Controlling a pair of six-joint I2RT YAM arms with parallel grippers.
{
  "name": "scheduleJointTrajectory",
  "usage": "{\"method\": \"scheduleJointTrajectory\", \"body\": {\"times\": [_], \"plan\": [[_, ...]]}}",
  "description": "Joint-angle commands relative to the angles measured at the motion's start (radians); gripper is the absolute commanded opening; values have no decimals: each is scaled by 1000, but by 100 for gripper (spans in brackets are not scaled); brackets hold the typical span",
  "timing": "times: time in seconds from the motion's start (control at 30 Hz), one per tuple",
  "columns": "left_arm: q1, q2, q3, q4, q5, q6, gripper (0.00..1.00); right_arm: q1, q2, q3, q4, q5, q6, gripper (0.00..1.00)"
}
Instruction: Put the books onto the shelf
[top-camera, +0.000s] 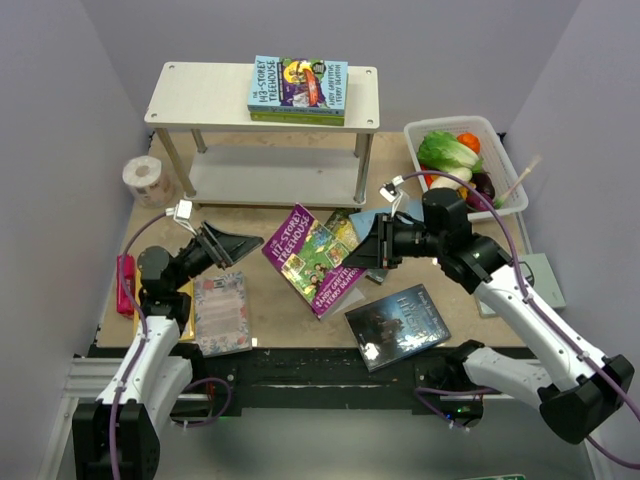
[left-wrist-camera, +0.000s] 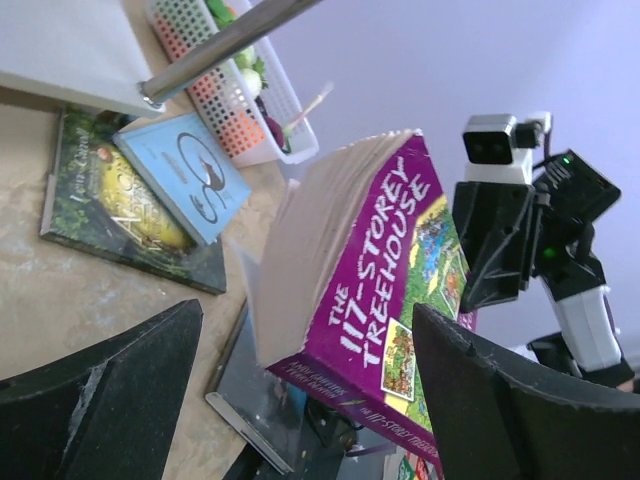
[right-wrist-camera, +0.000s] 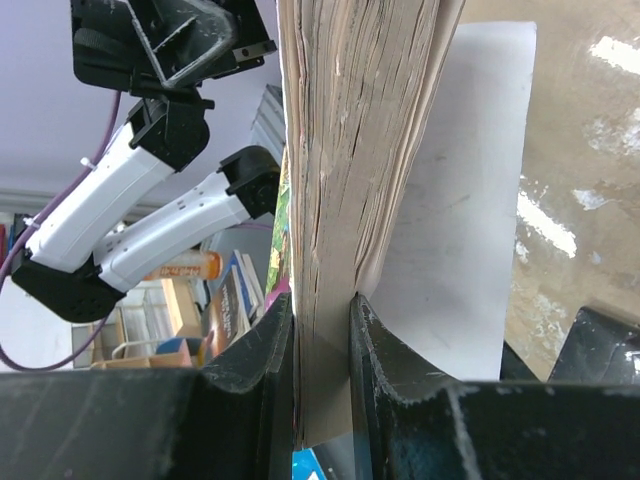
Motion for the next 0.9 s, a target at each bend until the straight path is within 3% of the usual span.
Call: {"method": "scheduleJointTrajectory", "body": {"times": [0.0,0.63,0.73,0.83,0.87], "plan": [[-2,8,4,215,81,-76,91,1,-10,52,121,-119,48,0],[-97,95,-14,399,143,-114,89,1,63,93,203,-232,66,0],[-116,118,1,457,147,-138,82,1,76,84,185,-234,49,0],[-133,147,12,550,147,-187,68,1,85,79,165,-235,31,0],[-137,159,15,577,146,-200,54,3,88,82,154,-235,25,0]]}}
